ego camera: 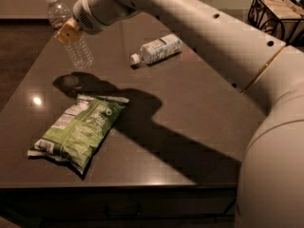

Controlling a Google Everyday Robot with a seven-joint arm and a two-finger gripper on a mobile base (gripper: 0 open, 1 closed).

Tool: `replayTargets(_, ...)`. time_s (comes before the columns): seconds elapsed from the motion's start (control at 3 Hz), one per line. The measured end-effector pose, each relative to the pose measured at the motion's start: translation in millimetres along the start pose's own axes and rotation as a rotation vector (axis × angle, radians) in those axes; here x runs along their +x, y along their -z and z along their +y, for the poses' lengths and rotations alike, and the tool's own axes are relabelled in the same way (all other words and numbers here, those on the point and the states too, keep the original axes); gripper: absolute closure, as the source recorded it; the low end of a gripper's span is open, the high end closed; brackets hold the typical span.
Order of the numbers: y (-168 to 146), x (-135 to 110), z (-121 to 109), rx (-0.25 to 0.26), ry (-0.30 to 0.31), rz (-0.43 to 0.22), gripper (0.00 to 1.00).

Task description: Pick water bottle

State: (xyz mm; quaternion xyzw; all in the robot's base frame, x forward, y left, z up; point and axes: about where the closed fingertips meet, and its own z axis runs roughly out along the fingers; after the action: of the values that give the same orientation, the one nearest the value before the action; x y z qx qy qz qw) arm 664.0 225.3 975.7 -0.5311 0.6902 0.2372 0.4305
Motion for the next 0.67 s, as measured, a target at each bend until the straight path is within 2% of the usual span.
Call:
replayTargets(0.33, 35.7, -21.8, -5.9, -0.040, 0.062, -0.056, 1.00)
replayTargets(0.67, 65.1, -39.0, -8.9, -0.049, 0.116, -0.091, 1.00)
